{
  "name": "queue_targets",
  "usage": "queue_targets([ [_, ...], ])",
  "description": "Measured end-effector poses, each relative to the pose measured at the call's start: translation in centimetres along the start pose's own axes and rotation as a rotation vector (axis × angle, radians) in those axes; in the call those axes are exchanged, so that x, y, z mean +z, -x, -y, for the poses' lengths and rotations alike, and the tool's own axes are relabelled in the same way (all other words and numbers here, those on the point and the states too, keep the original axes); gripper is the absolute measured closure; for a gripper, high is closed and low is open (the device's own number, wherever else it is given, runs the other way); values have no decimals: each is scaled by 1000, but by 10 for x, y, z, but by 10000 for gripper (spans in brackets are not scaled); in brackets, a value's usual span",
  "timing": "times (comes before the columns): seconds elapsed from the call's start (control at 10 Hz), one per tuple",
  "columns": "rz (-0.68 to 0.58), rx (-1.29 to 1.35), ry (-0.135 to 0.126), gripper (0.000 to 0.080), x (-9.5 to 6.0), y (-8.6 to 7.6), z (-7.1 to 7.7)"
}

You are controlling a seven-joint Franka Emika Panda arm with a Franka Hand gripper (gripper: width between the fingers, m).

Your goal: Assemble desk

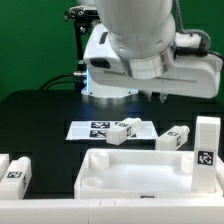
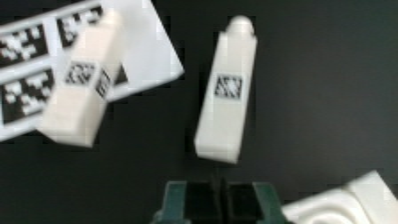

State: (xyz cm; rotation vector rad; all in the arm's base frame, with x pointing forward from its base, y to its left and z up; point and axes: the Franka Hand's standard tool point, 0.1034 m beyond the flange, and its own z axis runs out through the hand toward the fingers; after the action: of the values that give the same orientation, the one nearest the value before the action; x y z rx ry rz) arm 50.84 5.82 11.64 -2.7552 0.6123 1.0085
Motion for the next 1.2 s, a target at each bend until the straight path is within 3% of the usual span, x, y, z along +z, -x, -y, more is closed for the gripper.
queue_targets([
  [0.2,13,5,1,798,2,1,-3],
  [0.3,16,9,-8,709,2,2,-3],
  [0.4,48,41,-92,575,5,2,3],
  [0.5,76,76,-175,575,6,-2,5],
  [0.6,93,100,-230,392,8,-4,6],
  [0.7,91,93,-223,256,13,-2,11],
  [0.8,97,82,-213,256,16,2,20],
  [0.9,98,82,-214,169,17,2,19],
  [1.1,76,85,-220,156,15,-2,19],
  [1.2,93,97,-231,156,24,-5,15],
])
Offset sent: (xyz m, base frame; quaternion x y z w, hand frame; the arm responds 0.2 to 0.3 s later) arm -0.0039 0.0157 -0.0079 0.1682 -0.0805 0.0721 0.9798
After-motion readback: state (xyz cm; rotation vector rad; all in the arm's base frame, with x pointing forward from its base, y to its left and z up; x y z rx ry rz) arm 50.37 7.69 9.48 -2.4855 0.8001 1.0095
